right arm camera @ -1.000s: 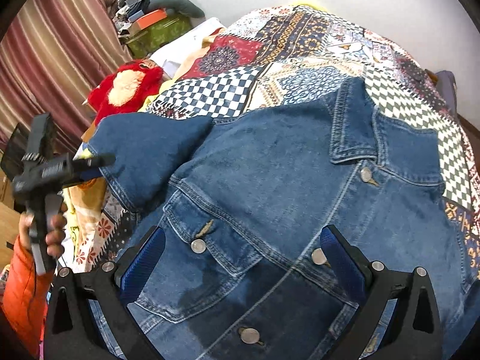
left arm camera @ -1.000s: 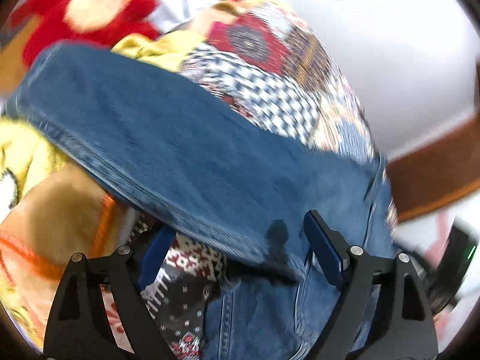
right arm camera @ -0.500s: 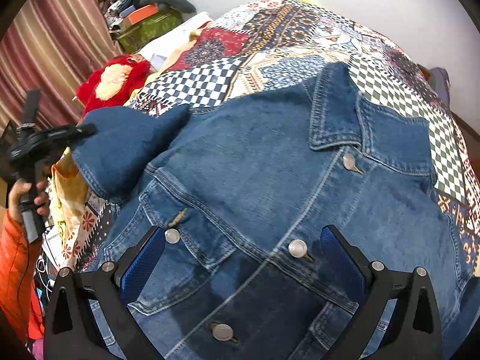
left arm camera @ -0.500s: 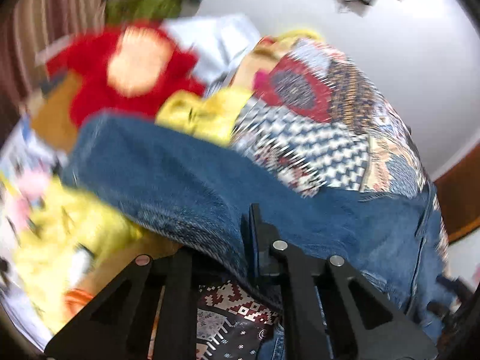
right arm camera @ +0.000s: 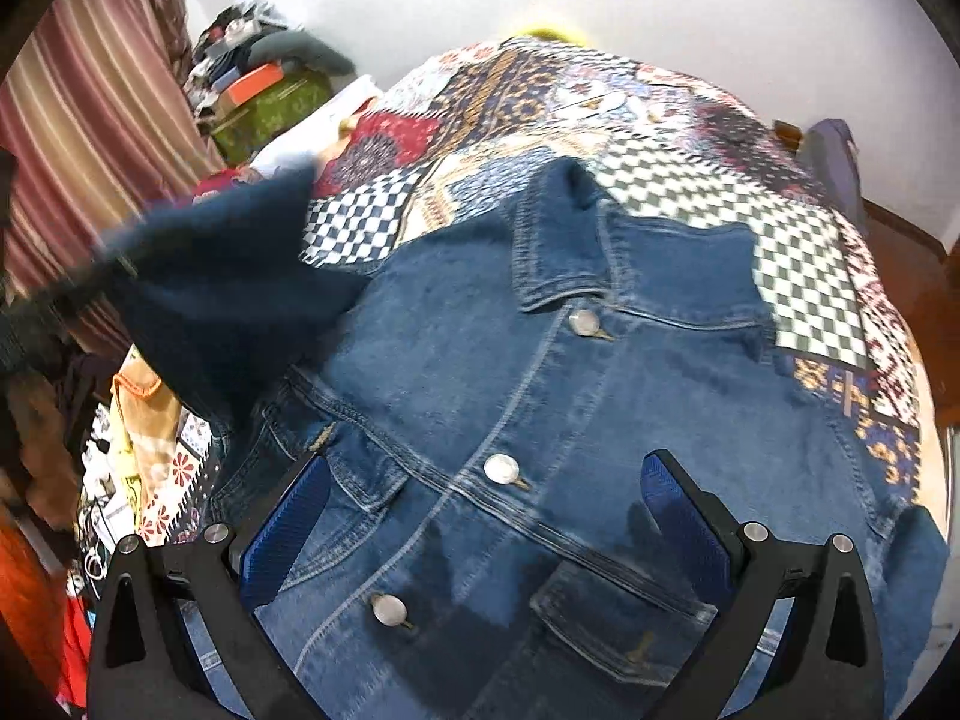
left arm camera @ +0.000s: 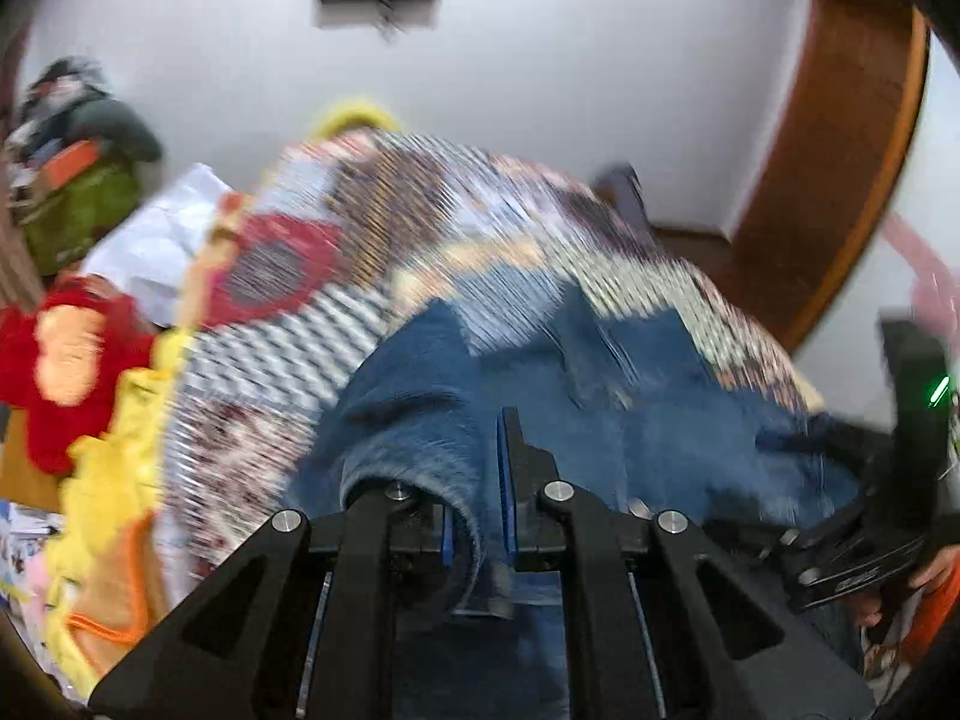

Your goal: Fold large clothes

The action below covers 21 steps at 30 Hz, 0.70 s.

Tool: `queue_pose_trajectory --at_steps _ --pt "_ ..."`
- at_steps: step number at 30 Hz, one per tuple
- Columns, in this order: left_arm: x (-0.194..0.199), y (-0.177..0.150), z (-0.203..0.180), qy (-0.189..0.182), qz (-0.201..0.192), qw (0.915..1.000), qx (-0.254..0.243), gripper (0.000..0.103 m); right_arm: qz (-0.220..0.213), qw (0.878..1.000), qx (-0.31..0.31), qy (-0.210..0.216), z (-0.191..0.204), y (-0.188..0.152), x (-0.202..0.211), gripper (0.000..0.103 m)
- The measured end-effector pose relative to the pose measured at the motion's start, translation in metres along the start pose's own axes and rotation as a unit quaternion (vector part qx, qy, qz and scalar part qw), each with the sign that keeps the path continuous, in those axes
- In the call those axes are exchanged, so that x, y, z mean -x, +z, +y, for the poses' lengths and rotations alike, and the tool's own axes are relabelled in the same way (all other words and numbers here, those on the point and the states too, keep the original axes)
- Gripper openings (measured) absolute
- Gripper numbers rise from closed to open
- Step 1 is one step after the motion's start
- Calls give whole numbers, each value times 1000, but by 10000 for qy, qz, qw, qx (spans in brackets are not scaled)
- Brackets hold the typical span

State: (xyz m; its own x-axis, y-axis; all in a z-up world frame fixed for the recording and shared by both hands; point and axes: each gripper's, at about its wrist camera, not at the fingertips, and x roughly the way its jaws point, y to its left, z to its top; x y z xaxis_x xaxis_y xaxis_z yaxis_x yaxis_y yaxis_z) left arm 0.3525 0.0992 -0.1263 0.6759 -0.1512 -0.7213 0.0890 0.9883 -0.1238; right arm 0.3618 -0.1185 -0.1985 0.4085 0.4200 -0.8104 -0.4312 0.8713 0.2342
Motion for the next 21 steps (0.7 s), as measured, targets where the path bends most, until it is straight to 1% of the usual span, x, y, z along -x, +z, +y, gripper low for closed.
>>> queue_pose_trajectory --at_steps 3,5,7,8,9,10,11,12,16,19,21 --pt "-31 -19 -27 -269 492 9984 -113 11 -20 9999 -106 -43 -11 -6 10 103" --pt "-50 -35 -45 -462 855 9952 -122 11 -16 9999 -145 -92 -19 -11 16 103" --pt "-61 -49 -57 -464 1091 9928 -164 13 7 9997 -180 -162 -26 -16 19 103" --pt "-67 -56 -61 -480 1221 9912 -191 16 8 9996 -200 -182 -27 -18 20 103" --pt "-72 -63 -65 -527 1362 9891 -188 26 9 9995 -241 -195 -30 -20 22 103" --pt "-75 -66 -66 -589 1458 9874 -180 31 9 9995 -261 -189 -32 -21 23 103" --pt "-75 -72 -69 -685 1544 9855 -168 40 -5 9994 -279 -187 -33 -22 25 103" --pt "-73 -77 -72 -728 1557 9849 -187 46 -32 9994 -270 -217 -33 -23 26 103" --pt "-55 -77 -72 -520 1392 9881 -401 53 -124 9991 -41 -393 -28 -20 32 103" --pt "-34 -68 -54 -467 1165 9917 -266 59 -207 9992 102 -331 -16 -14 37 103" --pt "-19 -64 -38 -333 993 9944 -137 69 -235 9991 262 -241 -4 -8 38 103"
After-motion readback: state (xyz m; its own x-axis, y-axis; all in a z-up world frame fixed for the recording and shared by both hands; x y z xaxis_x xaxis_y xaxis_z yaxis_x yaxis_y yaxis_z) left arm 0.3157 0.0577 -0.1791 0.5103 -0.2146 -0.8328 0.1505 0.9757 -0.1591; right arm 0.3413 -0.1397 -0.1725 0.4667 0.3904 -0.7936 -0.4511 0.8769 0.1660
